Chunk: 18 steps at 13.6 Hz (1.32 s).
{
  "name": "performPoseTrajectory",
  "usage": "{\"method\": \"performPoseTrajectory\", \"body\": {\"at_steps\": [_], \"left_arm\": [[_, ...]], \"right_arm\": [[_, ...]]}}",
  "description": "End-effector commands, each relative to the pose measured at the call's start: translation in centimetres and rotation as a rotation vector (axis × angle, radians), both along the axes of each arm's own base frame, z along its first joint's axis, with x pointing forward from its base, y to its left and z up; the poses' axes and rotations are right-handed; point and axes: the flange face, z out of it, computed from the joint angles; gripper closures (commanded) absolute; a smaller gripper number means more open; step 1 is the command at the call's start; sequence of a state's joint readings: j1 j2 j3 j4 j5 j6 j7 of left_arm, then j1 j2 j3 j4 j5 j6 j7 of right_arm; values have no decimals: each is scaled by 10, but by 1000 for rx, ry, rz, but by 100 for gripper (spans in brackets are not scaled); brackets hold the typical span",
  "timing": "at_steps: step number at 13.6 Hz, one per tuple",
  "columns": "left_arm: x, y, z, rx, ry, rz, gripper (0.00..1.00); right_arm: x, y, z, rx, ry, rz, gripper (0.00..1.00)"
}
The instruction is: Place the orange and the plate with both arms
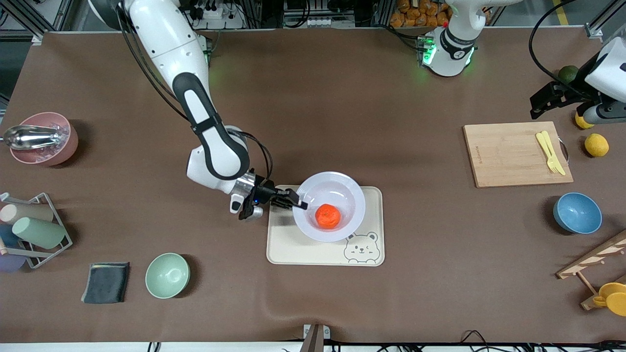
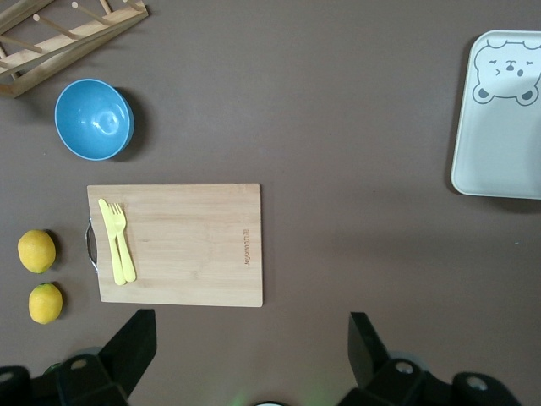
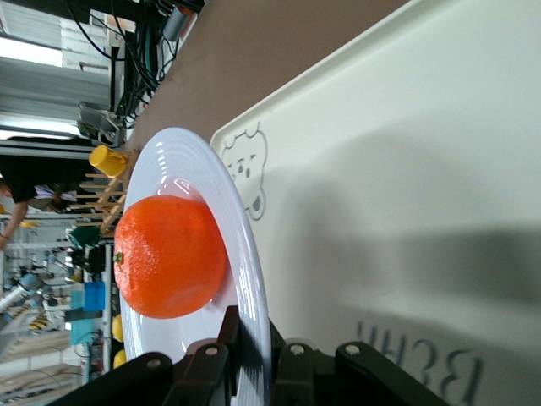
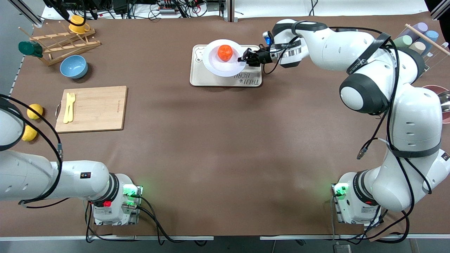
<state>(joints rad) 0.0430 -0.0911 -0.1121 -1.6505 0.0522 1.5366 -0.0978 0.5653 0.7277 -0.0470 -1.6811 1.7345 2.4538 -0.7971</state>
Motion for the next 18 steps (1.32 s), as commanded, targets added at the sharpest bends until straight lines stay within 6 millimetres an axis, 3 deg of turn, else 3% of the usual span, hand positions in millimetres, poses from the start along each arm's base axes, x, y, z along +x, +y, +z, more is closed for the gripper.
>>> {"method": "performPoseTrajectory", "body": {"at_steps": [1,8,12,13,15,18], "left_arm": [[-3,0,3,14,-13,0,0],[0,1,-1,12,-5,3,0],[0,10,-1,10,-5,15,0],[0,9,-1,10,-5,14,0],[1,8,-3,10,-2,12,0],[0,9,-4,11,3,14,0]], "right_arm": [[8,3,-5,-21,-31,32,100],[4,4,-35,-48,-14,38,100],[13,3,-45,-53,-37,45,100],[15,3,-44,-49,-38,41,91],[21,1,-34,-42,-48,31,0],[44,-28,-8,-70,-102,17,0]]}}
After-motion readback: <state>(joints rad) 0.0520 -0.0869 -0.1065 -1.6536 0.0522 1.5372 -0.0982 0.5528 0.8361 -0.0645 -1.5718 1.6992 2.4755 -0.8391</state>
